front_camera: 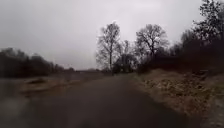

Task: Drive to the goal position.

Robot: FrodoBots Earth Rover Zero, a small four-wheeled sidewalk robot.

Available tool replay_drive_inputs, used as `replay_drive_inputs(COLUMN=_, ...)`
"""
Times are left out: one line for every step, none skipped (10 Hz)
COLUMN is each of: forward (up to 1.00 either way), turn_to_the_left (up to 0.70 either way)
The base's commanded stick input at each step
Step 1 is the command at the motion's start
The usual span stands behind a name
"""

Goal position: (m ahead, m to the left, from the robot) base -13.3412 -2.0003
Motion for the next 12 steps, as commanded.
replay_drive_inputs(forward=0.7, turn_to_the_left=0.0)
replay_drive_inputs(forward=0.7, turn_to_the_left=0.0)
replay_drive_inputs(forward=0.7, turn_to_the_left=0.0)
replay_drive_inputs(forward=0.7, turn_to_the_left=0.0)
replay_drive_inputs(forward=0.7, turn_to_the_left=0.0)
replay_drive_inputs(forward=0.7, turn_to_the_left=0.0)
replay_drive_inputs(forward=0.7, turn_to_the_left=0.0)
replay_drive_inputs(forward=0.7, turn_to_the_left=0.0)
replay_drive_inputs(forward=0.7, turn_to_the_left=0.0)
replay_drive_inputs(forward=0.7, turn_to_the_left=0.0)
replay_drive_inputs(forward=0.7, turn_to_the_left=0.0)
replay_drive_inputs(forward=0.7, turn_to_the_left=0.0)
